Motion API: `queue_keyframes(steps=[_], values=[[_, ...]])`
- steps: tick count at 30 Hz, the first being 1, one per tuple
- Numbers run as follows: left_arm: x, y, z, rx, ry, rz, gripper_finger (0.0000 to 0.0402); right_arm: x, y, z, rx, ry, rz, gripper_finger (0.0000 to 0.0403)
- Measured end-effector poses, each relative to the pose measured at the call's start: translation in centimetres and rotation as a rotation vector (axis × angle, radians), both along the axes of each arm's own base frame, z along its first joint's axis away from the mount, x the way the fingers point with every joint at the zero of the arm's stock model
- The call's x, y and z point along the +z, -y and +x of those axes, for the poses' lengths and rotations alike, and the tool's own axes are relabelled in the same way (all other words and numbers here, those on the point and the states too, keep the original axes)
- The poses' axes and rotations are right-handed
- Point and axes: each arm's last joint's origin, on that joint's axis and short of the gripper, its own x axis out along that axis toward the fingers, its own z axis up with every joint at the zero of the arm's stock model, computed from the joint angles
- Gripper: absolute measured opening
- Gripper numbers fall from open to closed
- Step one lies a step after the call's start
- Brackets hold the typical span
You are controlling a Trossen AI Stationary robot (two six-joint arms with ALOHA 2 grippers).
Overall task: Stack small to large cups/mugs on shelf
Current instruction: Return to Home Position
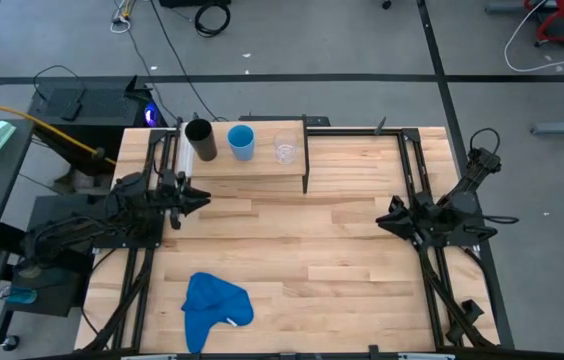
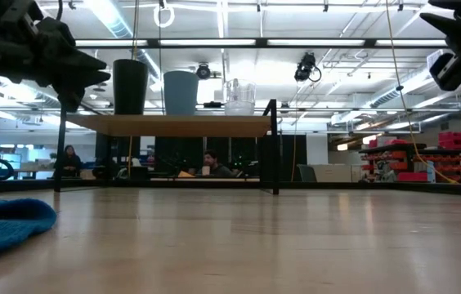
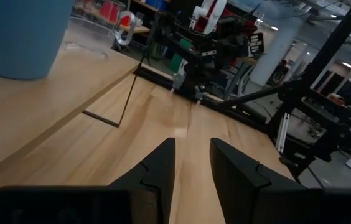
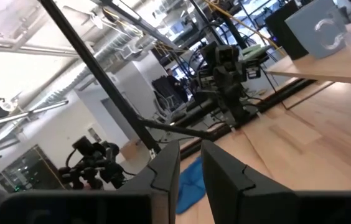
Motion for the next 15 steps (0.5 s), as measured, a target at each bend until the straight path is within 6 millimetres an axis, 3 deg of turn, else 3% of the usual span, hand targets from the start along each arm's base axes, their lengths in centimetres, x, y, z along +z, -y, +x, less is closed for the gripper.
queue_keyframes(steps=[6,15], values=[[-0.28,-0.02,-0.02,0.01,-0.03,0.001,0.0107,-0.18,-0.03,0.03,-0.004,-0.003,-0.023,0.0073],[-0.66,-0.16,-0.08,0.059,-0.076,0.034,0.0107,-0.77,-0.1,0.1,-0.021,-0.042,-0.196,0.0073]])
